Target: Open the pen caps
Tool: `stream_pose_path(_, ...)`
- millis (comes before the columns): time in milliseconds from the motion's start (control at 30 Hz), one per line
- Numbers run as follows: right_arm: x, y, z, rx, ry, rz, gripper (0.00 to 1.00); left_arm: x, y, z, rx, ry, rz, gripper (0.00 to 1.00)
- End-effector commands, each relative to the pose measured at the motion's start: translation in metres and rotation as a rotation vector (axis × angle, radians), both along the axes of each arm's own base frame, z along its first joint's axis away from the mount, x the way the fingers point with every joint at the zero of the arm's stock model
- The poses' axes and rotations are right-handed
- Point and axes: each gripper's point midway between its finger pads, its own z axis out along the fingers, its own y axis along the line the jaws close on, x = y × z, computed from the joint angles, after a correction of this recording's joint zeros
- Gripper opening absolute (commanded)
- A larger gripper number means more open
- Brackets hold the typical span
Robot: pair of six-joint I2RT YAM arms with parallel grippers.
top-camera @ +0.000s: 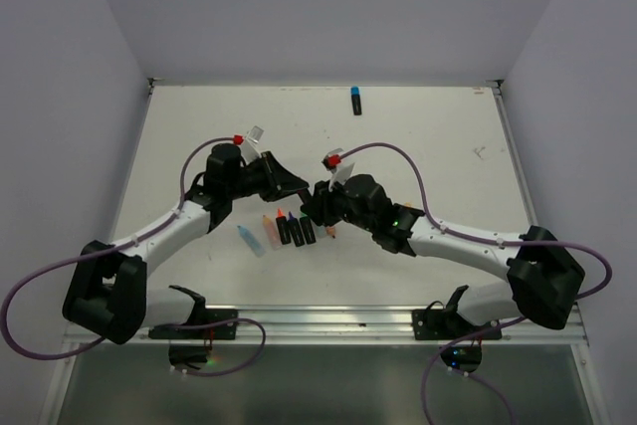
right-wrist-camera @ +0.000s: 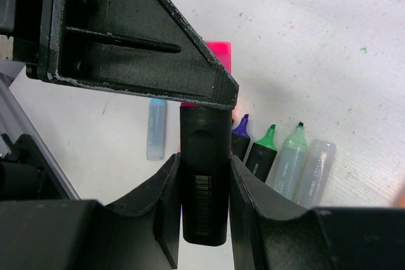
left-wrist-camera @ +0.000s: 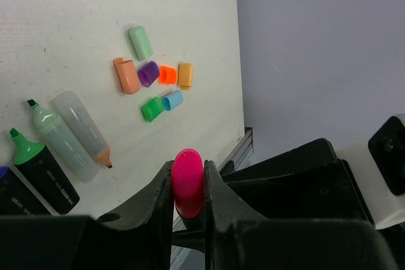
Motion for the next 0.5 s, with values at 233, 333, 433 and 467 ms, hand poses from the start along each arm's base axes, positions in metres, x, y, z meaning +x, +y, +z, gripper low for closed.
stream_pose_path(233,-0.073,-0.016,-0.045,-0.161,0.196,0.186,0.00,0.100,0.141,0.026,0.123,-0.224,0.625,0.00)
stream_pose_path(333,-0.080,-0.016,-0.049,-0.142,0.216,0.196,0.00,0.101,0.141,0.028,0.063,-0.228,0.628,0.00)
stream_pose_path(433,-0.085,-0.017,-0.052,-0.136,0.225,0.199,0.00,0.103,0.139,0.025,0.043,-0.218,0.604,0.00)
stream_pose_path(467,-0.086,-0.017,-0.053,-0.134,0.229,0.199,0.00,0.103,0.140,0.023,0.038,-0.213,0.603,0.00)
